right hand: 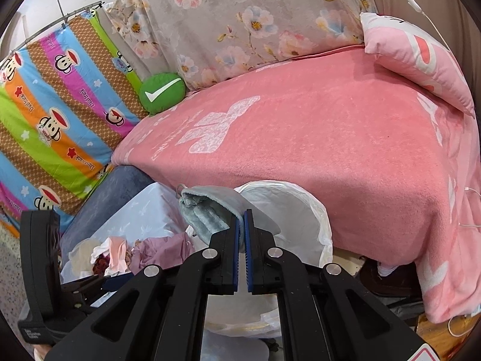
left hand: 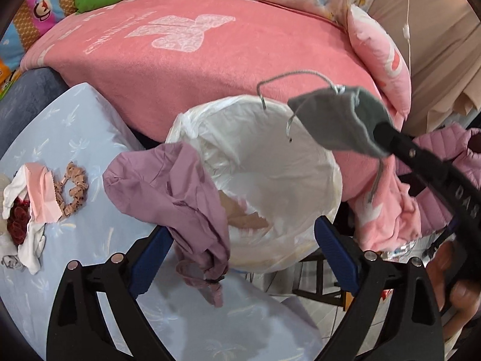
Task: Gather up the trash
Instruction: 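Carry the purple cloth and grey-green bag over the bin, then open both grippers to release the items into the bin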
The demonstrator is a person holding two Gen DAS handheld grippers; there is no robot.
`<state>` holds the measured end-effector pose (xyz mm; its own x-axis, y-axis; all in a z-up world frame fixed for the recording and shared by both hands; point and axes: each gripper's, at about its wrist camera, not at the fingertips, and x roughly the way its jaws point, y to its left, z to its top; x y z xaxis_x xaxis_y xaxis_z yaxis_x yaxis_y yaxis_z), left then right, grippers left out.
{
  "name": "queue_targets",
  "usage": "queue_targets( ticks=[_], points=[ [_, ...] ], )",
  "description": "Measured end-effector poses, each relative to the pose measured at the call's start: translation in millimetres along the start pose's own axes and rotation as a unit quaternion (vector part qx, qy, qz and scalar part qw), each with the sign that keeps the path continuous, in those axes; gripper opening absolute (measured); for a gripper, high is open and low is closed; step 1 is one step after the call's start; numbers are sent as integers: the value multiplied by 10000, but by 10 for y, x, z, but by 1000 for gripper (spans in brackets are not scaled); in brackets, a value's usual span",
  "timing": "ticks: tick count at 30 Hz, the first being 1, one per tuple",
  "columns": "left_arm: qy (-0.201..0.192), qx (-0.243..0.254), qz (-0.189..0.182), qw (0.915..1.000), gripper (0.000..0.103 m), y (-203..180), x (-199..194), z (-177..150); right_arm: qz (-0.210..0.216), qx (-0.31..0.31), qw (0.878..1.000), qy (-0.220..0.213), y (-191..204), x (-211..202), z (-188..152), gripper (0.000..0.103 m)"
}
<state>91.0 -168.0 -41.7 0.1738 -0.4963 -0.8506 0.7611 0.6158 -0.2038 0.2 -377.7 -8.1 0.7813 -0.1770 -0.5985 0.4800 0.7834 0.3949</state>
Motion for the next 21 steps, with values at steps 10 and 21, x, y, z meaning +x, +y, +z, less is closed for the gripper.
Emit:
queue_targets(
  ticks=[10,21],
  points=[
    [-816,486,-334,9949,90,-240,-381,326,-214,111,9997,-38,-147,22,38,4],
    [-1303,210,-392,9905,94,-209,-545,462,-169,-188,9994,229,-28,293,6,8]
  ],
)
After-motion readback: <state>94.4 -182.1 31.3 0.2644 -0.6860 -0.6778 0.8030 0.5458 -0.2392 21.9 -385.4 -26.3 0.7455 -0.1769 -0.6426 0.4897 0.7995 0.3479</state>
